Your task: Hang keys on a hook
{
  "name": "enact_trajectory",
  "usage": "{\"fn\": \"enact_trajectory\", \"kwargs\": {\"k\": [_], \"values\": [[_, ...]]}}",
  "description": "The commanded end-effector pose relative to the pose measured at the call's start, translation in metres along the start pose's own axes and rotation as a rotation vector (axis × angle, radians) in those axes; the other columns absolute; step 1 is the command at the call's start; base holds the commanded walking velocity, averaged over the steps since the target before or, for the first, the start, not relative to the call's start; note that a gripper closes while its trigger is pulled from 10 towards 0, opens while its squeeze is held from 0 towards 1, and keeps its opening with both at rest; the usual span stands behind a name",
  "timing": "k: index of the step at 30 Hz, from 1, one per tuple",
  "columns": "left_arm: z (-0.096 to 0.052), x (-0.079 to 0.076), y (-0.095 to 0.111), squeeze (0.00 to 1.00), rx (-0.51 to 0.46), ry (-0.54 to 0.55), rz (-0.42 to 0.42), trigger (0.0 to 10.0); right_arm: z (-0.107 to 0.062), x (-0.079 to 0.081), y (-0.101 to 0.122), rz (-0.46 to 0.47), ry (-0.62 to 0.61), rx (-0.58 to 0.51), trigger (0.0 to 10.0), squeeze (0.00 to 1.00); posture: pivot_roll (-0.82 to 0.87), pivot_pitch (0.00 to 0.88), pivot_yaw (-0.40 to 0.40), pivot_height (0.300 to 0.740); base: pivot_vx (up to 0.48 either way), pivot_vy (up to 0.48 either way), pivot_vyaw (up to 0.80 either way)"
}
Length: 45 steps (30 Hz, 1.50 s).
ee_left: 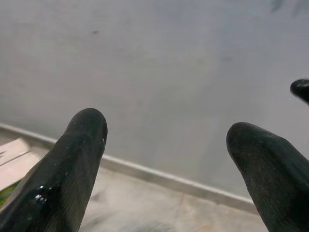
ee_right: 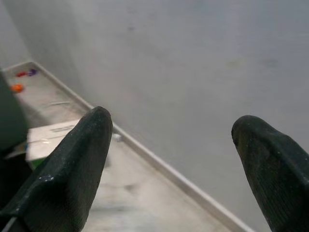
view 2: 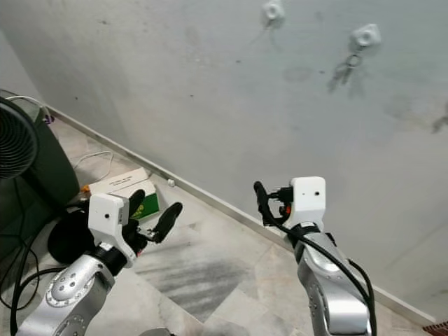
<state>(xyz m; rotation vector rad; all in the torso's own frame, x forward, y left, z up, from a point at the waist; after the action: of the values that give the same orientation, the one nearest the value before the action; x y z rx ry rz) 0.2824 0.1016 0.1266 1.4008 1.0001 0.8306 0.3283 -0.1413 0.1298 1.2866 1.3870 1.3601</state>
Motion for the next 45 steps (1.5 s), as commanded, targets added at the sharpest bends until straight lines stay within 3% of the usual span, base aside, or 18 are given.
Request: {"fn": "enact_trajectory", "kwargs": {"k": [1,15,21,25,30,35,38,40,45], "values": [[0.001,-0.003,-0.001,0.00,0.007,-0.010,-0.010,10.0,-0.002,-0.008,-0.001,-0.008,-0.026,0.006,10.0,0.00,-0.01,0.105,-0.007,0.740,0.000,0.469,0.00],[0.007,-0.012,-0.003,0.00,0.014,-0.043,-0.028,10.0,0.000,-0.011,0.002,-0.009,-0.056,-0.010,10.0,0.00,-0.01,0.094,0.004,0.740,0.000,0.469,0.00],[0.008,-0.011,-0.005,0.00,0.018,-0.038,-0.034,10.0,-0.002,-0.022,0.004,-0.011,-0.127,-0.033,10.0,0.00,-0.01,0.088,0.011,0.740,0.000,0.469,0.00],[0.008,-0.006,-0.009,0.00,0.022,-0.013,-0.046,10.0,-0.006,-0.036,0.002,0.011,-0.216,-0.046,10.0,0.00,-0.01,0.085,0.017,0.740,0.000,0.469,0.00],[0.007,0.004,-0.017,0.00,0.038,0.023,-0.056,10.0,-0.013,-0.041,-0.011,-0.043,-0.226,-0.030,10.0,0.00,-0.02,0.082,0.022,0.740,0.000,0.469,0.00],[0.003,0.017,-0.031,0.00,0.072,0.058,-0.082,10.0,-0.019,-0.044,-0.025,-0.032,-0.232,-0.006,10.0,0.00,-0.02,0.077,0.026,0.740,0.000,0.469,0.00],[0.001,0.020,-0.045,0.00,0.110,0.045,-0.120,10.0,-0.019,-0.045,-0.032,-0.001,-0.235,0.002,10.0,0.00,-0.02,0.070,0.028,0.740,0.000,0.466,0.00],[0.001,0.023,-0.057,0.00,0.129,0.048,-0.228,10.0,-0.017,-0.048,-0.042,0.049,-0.241,0.019,10.0,0.00,-0.03,0.061,0.026,0.740,0.000,0.208,0.00],[0.009,0.023,-0.060,0.00,0.126,0.025,-0.289,10.0,-0.012,-0.046,-0.045,0.049,-0.230,0.018,10.0,0.00,-0.04,0.056,0.023,0.740,0.000,0.000,0.00]]}}
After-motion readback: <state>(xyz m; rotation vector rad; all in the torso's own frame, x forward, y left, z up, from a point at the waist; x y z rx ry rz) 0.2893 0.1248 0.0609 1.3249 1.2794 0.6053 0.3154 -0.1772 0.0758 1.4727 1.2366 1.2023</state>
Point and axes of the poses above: a point about 5 cm out from each wrist's last joint towards the gripper, its own z axis pointing out of the wrist towards the gripper, its own y axis along the axis of the wrist's last joint, x = y × z, the point moved 6 cm from there along z, pointing out of the wrist towards the gripper, and after that the axes turned 4 degrees about z, right-handed, at the moved point
